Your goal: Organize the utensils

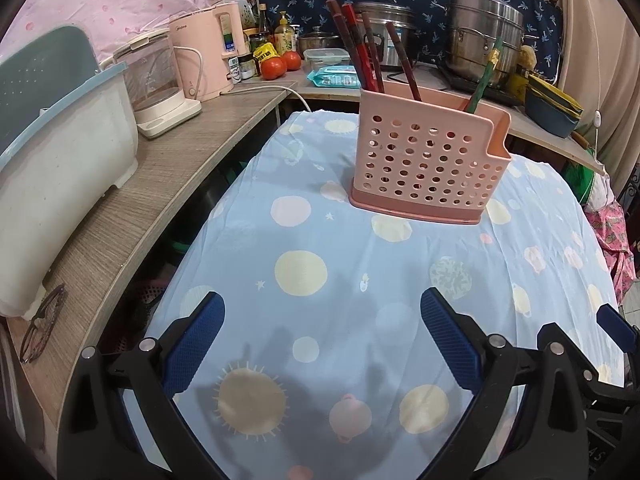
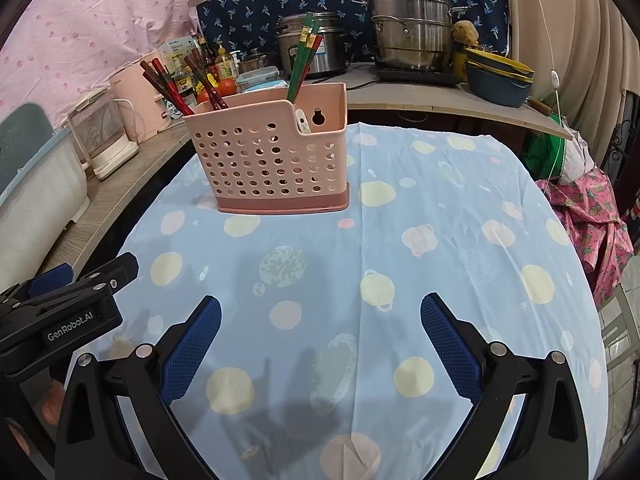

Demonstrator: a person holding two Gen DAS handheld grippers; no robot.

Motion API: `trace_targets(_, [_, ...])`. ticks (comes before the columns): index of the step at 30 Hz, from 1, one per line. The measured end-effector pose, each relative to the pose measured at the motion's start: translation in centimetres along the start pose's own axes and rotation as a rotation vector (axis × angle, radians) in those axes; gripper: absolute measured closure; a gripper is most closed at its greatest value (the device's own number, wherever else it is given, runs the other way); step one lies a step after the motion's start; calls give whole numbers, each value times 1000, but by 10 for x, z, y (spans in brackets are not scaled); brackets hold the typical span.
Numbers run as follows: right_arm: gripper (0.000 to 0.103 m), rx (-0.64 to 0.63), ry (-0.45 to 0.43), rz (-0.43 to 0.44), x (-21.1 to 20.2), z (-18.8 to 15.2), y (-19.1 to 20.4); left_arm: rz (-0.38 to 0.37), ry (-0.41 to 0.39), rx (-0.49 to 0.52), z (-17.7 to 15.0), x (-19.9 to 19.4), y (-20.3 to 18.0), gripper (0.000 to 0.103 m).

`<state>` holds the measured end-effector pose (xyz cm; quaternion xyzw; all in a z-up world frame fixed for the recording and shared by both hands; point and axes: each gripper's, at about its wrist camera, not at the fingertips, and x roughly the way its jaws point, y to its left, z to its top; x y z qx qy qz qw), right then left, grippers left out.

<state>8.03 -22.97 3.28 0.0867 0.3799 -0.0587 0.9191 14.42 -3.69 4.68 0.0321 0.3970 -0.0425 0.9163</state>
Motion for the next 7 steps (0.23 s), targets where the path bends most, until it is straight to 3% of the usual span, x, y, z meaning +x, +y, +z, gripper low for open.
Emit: trace_targets(7, [7, 2, -2, -5, 0, -1, -1, 3, -4, 7, -1, 1, -1, 9])
